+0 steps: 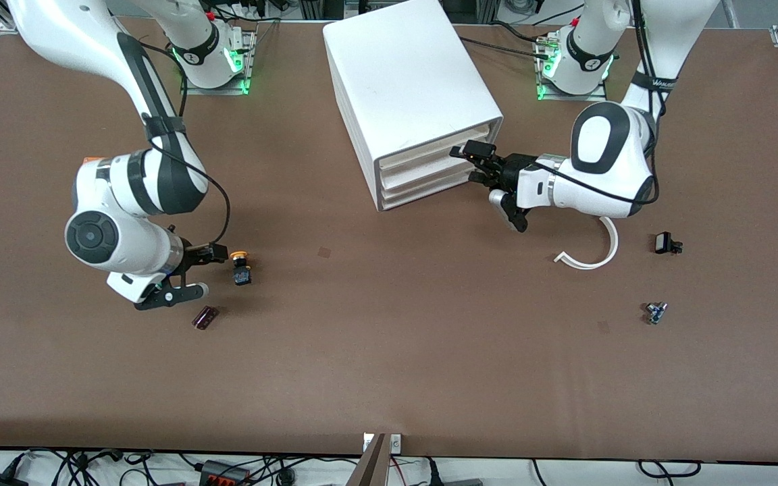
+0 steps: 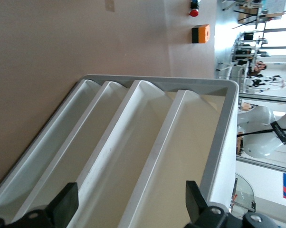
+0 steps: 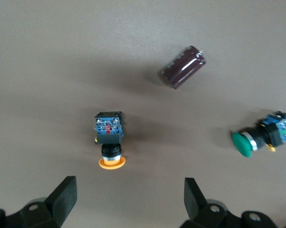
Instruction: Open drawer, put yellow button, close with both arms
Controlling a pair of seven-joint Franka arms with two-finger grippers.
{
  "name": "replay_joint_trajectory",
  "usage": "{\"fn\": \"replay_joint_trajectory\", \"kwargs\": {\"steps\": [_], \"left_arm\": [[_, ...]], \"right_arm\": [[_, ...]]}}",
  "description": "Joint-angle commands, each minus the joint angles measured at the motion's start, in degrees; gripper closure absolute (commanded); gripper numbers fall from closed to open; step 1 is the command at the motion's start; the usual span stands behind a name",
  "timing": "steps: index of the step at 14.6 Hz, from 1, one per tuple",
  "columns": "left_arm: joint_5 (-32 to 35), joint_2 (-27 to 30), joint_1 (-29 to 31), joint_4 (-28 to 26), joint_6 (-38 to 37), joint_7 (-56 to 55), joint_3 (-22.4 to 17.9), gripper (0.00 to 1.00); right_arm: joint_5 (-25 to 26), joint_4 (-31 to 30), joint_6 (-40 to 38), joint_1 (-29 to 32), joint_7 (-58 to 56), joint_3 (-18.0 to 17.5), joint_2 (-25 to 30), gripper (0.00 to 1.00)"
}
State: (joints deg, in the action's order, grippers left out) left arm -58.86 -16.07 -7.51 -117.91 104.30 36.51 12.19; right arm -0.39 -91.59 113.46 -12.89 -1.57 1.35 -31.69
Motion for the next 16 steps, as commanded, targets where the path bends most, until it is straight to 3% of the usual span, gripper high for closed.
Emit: {"fn": "replay_joint_trajectory", "kwargs": {"steps": [1, 4, 7, 9, 12, 14, 16], "left_arm": [[-3.4, 0.2, 0.0, -3.6, -0.9, 7.3, 0.2, 0.12], [-3.5, 0.1, 0.6, -3.8, -5.4, 10.3, 0.2, 0.37], [-3.5, 0.2, 0.6, -4.8, -8.2, 11.8, 0.2, 0.41], [-3.5, -0.5, 0.6, -5.0, -8.1, 14.2, 0.2, 0.5], [-3.5, -0.7, 0.6, -5.0, -8.1, 14.5, 0.2, 0.79], [-3.5, -1.3, 0.6, -4.4, -8.1, 14.5, 0.2, 0.88], [-3.5, -2.2, 0.6, -3.2, -7.8, 14.5, 0.1, 0.91]], "right_arm": [[-0.9, 2.6, -0.2, -1.7, 0.6, 0.1, -2.8, 0.0], [-1.0, 2.8, 0.6, -2.2, 0.6, 0.1, -4.9, 0.0], [-1.0, 2.6, 2.2, -2.1, 0.6, 0.1, -6.7, 0.0], [-1.0, 2.5, 2.8, -2.2, 0.6, 0.1, -8.0, 0.0], [-1.2, 2.5, 4.3, -2.3, 0.6, 0.1, -9.5, 0.0], [-2.8, 2.5, 4.7, -2.7, 0.6, 0.1, -10.6, 0.0], [-3.2, 2.3, 5.1, -2.8, 0.6, 0.1, -10.9, 0.0]]}}
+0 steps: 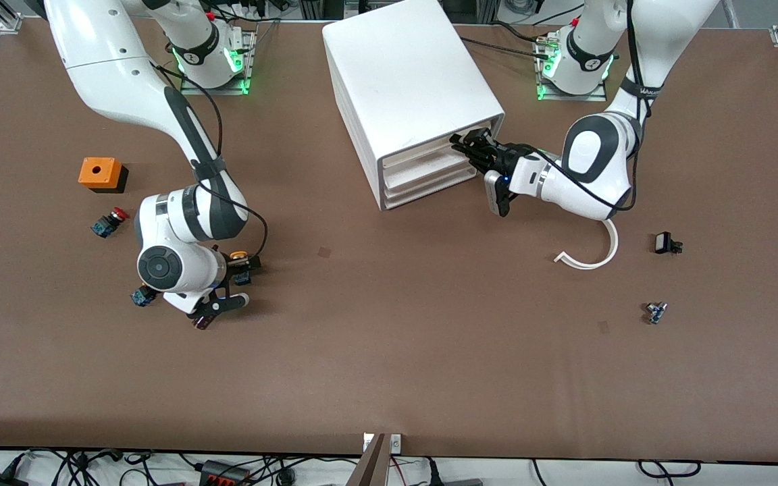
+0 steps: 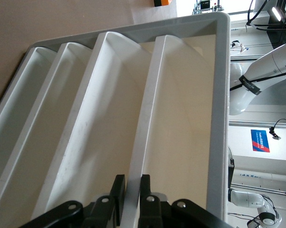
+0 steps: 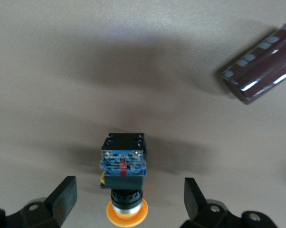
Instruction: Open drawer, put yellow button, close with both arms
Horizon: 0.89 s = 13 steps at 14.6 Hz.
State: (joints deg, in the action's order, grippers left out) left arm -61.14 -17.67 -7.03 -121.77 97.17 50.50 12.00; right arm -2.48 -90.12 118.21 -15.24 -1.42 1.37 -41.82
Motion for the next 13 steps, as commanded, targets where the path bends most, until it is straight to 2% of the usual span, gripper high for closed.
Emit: {"fn": "replay_joint_trajectory", "kwargs": {"steps": [1, 5, 9, 10, 12, 13], "left_arm": [[-1.0, -1.1, 0.3, 2.0, -0.8, 0.5, 0.2, 0.91], [-0.2, -4.7, 1.0, 7.8, -0.8, 0.4, -0.4, 0.91], [3.6, -8.4, 2.2, 13.9, -0.8, -0.1, -0.7, 0.91], [5.0, -9.0, 2.8, 15.0, -0.8, -0.3, -0.7, 0.91], [6.8, -10.9, 4.0, 17.4, -0.8, -0.3, -0.7, 0.91], [7.9, -11.9, 4.7, 19.0, -0.8, -0.3, -0.7, 0.91]], "right_arm": [[-1.1, 0.7, 0.4, -0.8, 0.5, 0.0, -1.1, 0.0], [-1.0, -0.7, 0.3, -0.7, 0.4, 0.1, -1.2, 0.02], [-0.9, -1.0, 0.1, -0.5, 0.4, 0.2, -1.2, 0.22], [-0.9, -0.9, 0.1, -0.6, 0.4, 0.2, -1.2, 0.28], [-1.0, -0.5, 0.1, -0.6, 0.5, 0.2, -1.1, 0.51], [-1.0, -0.2, 0.0, -0.5, 0.5, 0.2, -0.9, 0.68]]}}
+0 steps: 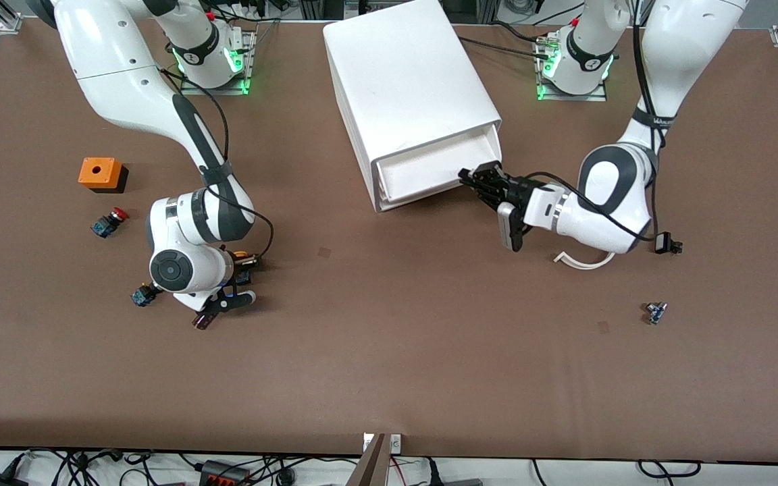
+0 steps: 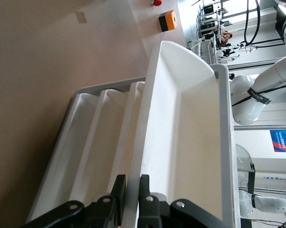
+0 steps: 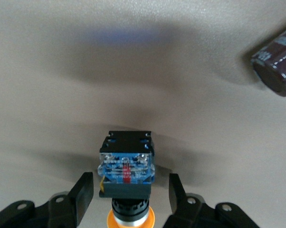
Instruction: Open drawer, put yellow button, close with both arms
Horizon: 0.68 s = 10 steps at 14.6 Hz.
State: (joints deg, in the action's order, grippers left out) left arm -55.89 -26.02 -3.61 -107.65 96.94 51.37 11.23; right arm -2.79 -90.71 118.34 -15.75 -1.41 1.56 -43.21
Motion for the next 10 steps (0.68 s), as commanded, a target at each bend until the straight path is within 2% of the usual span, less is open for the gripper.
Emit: {"fn": "replay_joint_trajectory", "kwargs": {"steps": [1, 2, 3, 4, 5, 6, 7, 9, 10], "left_arm": [[3.8, -4.6, 1.8, 6.6, -0.5, -1.2, 0.1, 0.91], [4.5, -5.5, 2.2, 8.0, -0.6, -1.2, 0.1, 0.91], [4.6, -6.3, 2.6, 9.3, -0.6, -1.2, 0.1, 0.91], [4.7, -6.9, 3.1, 10.2, -0.5, -1.3, 0.1, 0.9], [4.7, -7.5, 3.1, 10.8, -0.5, -1.3, 0.1, 0.83], [4.6, -7.6, 3.1, 11.0, -0.5, -1.4, 0.1, 0.36], [4.7, -7.4, 3.3, 11.2, -0.6, -1.5, 0.1, 0.02], [5.1, -6.8, 4.7, 13.5, -2.1, -4.2, 0.1, 0.0], [5.5, -6.3, 5.3, 14.9, -5.2, -8.6, 0.1, 0.0]], "right_arm": [[-0.9, 0.8, -0.4, 0.0, 0.4, 0.0, 0.7, 0.84], [-1.5, 2.6, -0.8, 0.1, -0.1, 0.1, 0.9, 0.95], [-2.1, 4.1, -2.0, 0.3, -0.2, 0.1, 1.0, 1.0], [-2.3, 5.9, -3.5, 0.3, -0.2, 0.1, 1.1, 1.0], [-2.2, 8.1, -5.2, 0.1, -0.3, 0.2, 1.3, 1.0], [-2.3, 10.4, -8.1, -0.1, -0.2, 0.1, 2.2, 1.0], [-2.4, 12.7, -10.7, -0.2, -0.2, 0.1, 3.1, 1.0], [-2.4, 18.4, -15.8, -0.2, -0.2, -0.1, 4.1, 1.0], [-2.4, 22.6, -18.6, -0.5, -0.2, -0.1, 4.1, 1.0]]}}
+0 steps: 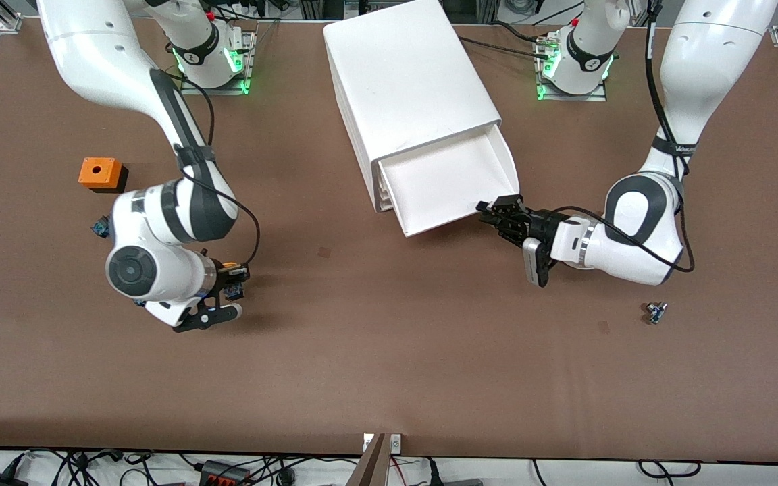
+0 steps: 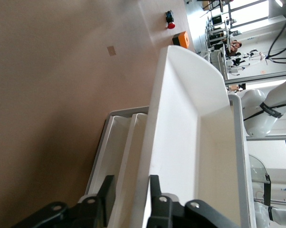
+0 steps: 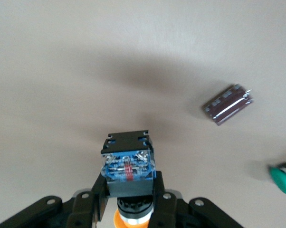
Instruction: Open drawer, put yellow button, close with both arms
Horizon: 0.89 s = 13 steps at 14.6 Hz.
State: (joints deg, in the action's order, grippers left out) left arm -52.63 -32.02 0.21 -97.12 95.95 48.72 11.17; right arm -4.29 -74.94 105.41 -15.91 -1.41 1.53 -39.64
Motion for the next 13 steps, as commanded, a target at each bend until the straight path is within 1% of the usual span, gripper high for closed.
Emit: {"fn": "replay_joint_trajectory", "kwargs": {"steps": [1, 2, 3, 4, 5, 6, 8, 9, 10, 11, 12, 13], "left_arm": [[3.1, 0.4, 1.5, 6.7, -7.7, -12.6, 0.2, 0.0], [5.0, 1.0, 1.5, 8.9, -10.1, -18.3, 0.2, 0.0], [7.9, 1.4, 1.5, 11.5, -11.9, -24.1, 0.2, 0.0], [10.4, 1.5, 1.5, 13.3, -13.4, -28.9, 0.2, 0.0], [13.5, 1.9, 1.5, 15.2, -14.3, -34.1, 0.2, 0.0], [16.7, 2.0, 1.4, 16.2, -14.5, -38.4, 0.3, 0.0], [26.3, 3.0, 1.3, 17.5, -14.4, -47.4, 0.5, 0.0], [33.0, 3.7, 0.7, 17.6, -14.3, -51.3, 0.7, 0.0], [41.4, 4.1, 0.3, 17.6, -14.0, -54.9, 1.3, 0.0], [46.7, 4.0, -0.6, 17.6, -13.9, -58.5, 1.4, 0.0], [49.8, 3.6, -1.2, 17.4, -13.9, -62.7, 1.3, 0.0], [51.0, 3.5, -1.4, 17.3, -13.7, -67.1, 1.3, 0.0]], "right_arm": [[-0.9, 10.7, -8.3, -1.0, -0.2, -0.1, 0.5, 1.0], [-0.9, 14.1, -10.6, -1.7, -0.2, -0.2, 0.5, 1.0], [-1.2, 15.8, -12.1, -3.2, -0.1, 0.0, 0.5, 1.0], [-1.7, 16.4, -12.6, -5.3, 1.0, 0.1, 1.6, 1.0], [-1.9, 16.4, -12.6, -7.1, 4.4, 0.0, 3.7, 1.0], [-2.0, 16.5, -12.6, -9.7, 9.3, 0.0, 4.7, 1.0], [-2.0, 16.6, -12.3, -15.7, 17.1, 0.1, 5.6, 1.0], [-1.9, 17.5, -11.9, -18.3, 20.7, 0.1, 5.6, 1.0], [-1.9, 18.6, -11.4, -20.4, 23.6, 0.1, 5.5, 1.0], [-1.9, 19.0, -10.1, -22.7, 26.3, 0.1, 5.3, 1.0], [-1.9, 19.0, -8.5, -24.6, 28.5, 0.1, 5.3, 1.0], [-1.8, 19.0, -7.2, -26.4, 30.6, 0.1, 5.1, 1.0]]}}
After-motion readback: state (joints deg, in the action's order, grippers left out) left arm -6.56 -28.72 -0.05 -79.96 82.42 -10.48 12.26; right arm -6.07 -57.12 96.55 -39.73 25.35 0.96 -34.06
